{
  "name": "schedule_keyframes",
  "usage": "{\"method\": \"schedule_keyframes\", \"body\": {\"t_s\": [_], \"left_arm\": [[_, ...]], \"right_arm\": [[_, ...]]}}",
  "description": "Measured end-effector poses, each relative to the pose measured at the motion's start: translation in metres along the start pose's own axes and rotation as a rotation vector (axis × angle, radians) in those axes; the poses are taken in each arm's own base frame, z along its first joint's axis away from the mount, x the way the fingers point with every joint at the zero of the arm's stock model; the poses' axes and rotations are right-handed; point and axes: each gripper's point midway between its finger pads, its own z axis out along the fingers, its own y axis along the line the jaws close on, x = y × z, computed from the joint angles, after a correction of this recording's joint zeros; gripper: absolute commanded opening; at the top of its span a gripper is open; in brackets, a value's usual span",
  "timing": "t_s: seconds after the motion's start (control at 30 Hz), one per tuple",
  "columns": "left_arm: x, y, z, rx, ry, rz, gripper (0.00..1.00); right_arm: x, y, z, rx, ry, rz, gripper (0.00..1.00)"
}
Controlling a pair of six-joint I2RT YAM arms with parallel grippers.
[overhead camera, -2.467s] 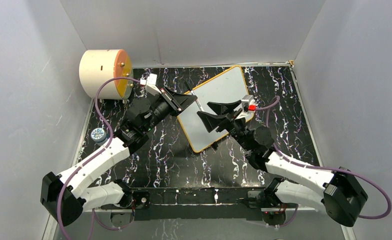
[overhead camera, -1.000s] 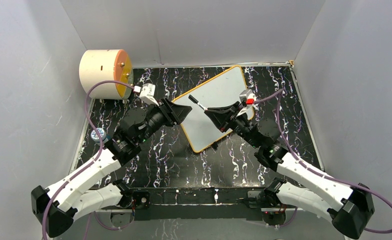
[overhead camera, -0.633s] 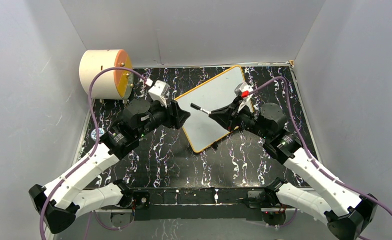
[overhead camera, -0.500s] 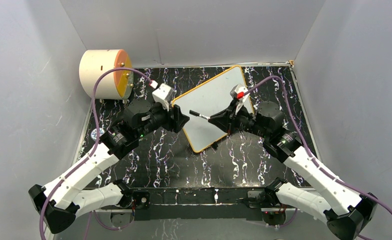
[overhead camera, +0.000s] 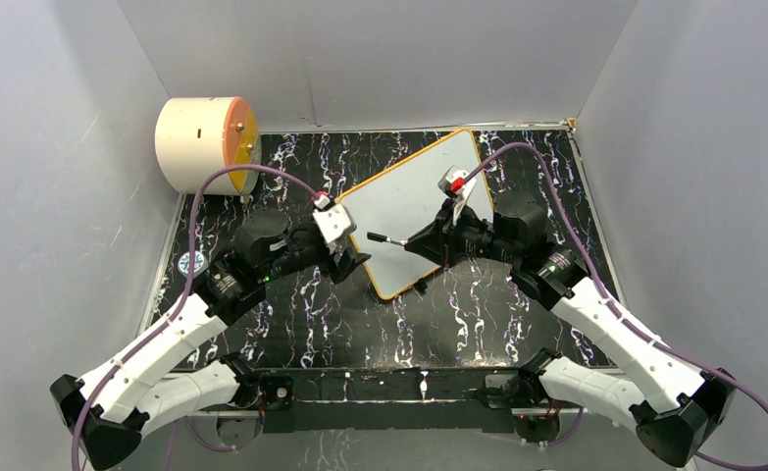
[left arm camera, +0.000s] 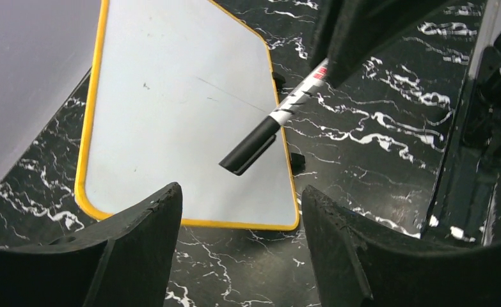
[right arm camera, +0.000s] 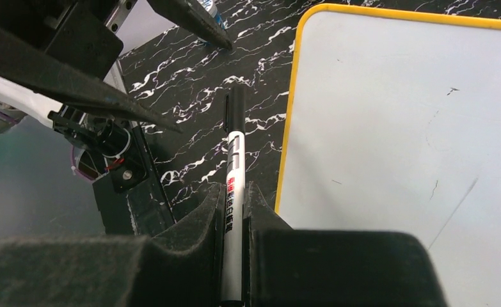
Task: Write a sentence on the whiteboard
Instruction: Open the whiteboard marker at the center of the board.
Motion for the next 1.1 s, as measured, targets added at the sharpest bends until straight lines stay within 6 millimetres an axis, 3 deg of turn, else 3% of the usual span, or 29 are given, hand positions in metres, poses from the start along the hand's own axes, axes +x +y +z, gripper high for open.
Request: {"method": "schedule_keyframes", "body": {"t_s": [0.27, 0.43, 0.9, 1.1], "left_arm": [[0.013, -0.009, 0.009, 0.086, -0.039, 0.229, 0.57], [0.005, -0.007, 0.014, 0.096, -0.084, 0.314, 0.52], [0.008, -0.012, 0.033, 0.152, -0.114, 0.388, 0.34], [0.017, -0.013, 0.037, 0.163, -0.101, 0.404, 0.35]], "right_arm": [[0.008, 0.001, 0.001, -0.003, 0.039, 0.045, 0.0], [0.006, 0.003, 0.0, -0.008, 0.04, 0.059, 0.0], [0.009, 0.007, 0.004, -0.028, 0.056, 0.12, 0.0], [0.013, 0.007, 0.009, -0.037, 0.072, 0.157, 0.0]]}}
